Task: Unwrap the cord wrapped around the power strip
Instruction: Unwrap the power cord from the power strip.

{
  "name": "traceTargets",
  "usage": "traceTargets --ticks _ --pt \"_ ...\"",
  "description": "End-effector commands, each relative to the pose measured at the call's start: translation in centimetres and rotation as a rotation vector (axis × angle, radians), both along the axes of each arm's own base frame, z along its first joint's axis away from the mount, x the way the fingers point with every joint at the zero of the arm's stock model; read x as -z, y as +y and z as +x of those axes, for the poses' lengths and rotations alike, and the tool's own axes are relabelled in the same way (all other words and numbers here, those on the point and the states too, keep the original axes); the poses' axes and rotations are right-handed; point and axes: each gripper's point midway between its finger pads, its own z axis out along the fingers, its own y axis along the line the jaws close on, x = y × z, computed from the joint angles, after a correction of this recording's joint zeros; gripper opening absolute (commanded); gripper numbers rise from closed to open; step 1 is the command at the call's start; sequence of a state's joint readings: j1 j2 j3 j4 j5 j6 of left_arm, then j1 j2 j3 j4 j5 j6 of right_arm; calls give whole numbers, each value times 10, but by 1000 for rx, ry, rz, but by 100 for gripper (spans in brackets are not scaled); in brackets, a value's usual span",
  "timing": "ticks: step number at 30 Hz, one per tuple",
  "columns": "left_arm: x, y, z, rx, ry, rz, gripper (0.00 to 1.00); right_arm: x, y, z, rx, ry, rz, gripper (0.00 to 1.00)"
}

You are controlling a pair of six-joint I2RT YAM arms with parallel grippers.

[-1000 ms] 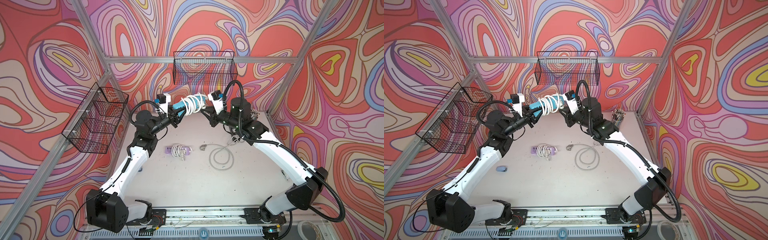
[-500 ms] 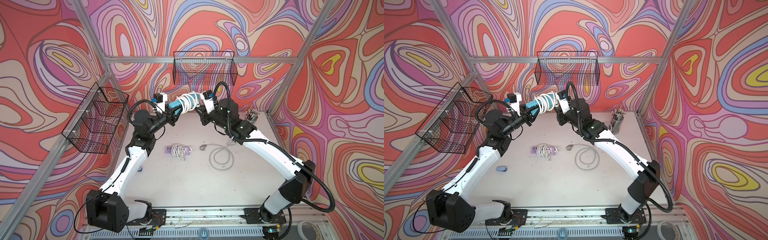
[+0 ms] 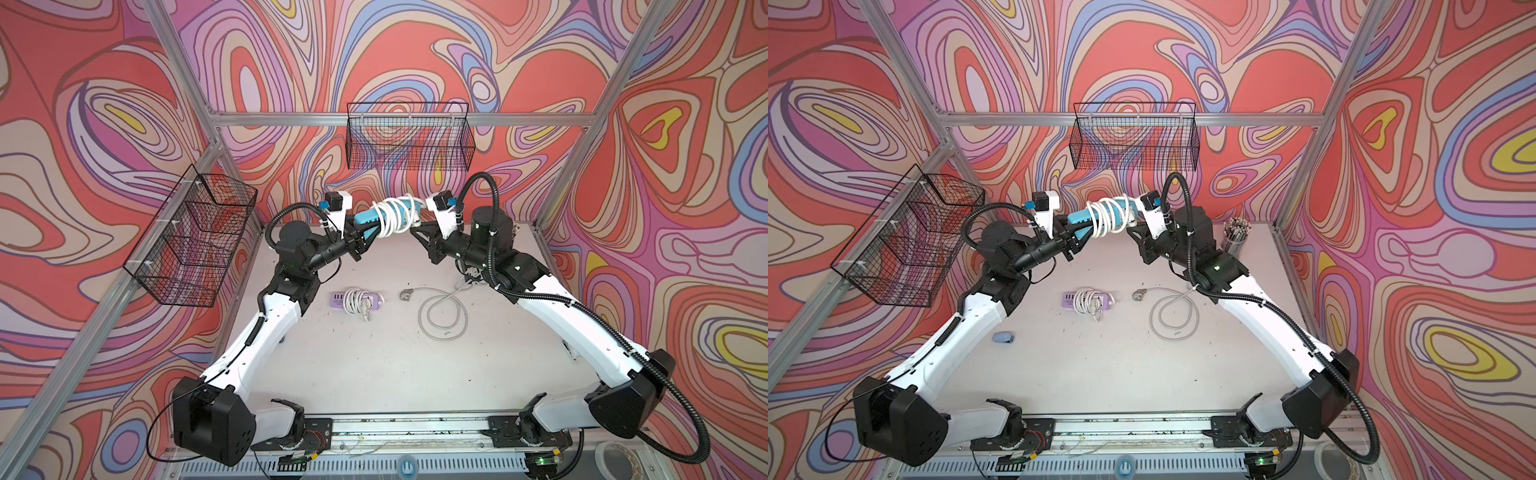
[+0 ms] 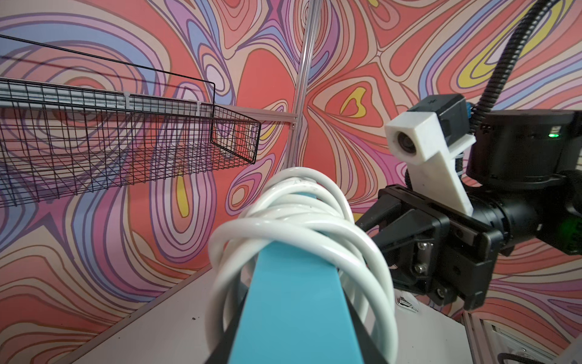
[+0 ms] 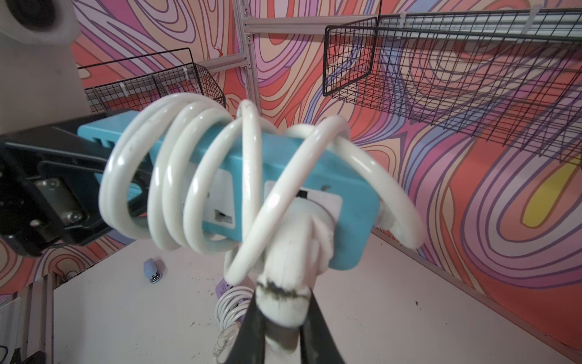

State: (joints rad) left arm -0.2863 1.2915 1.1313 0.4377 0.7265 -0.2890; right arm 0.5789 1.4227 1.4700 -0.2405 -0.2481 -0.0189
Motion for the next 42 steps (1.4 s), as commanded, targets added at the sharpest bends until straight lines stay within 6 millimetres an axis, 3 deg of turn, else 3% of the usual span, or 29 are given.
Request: traceTargets --ticks 1,9,12,17,24,28,36,39,42 --pt "-37 12 -8 -20 -119 -30 0 -17 -21 11 67 -37 40 0" --pt "-30 11 -2 -31 -103 -25 0 -13 47 -4 -48 -51 16 0" --pt "-28 11 0 -31 -98 -25 0 -10 60 -6 -74 -43 17 0" --pt "-28 12 -2 -44 -106 -12 0 -13 45 -1 -12 -68 -13 0" --pt "-30 14 -3 -54 -118 -5 0 -26 -22 21 89 -56 10 0" --pt "-28 14 -3 -59 -116 1 0 -26 -39 27 128 -60 -18 0" --pt "-29 16 -3 -74 -123 7 0 -26 -33 26 99 -49 4 0" --pt "-28 16 -2 -73 -119 0 0 -29 -11 19 39 -44 40 0" --pt "-28 15 1 -71 -107 -17 0 -24 33 4 2 -88 -5 0"
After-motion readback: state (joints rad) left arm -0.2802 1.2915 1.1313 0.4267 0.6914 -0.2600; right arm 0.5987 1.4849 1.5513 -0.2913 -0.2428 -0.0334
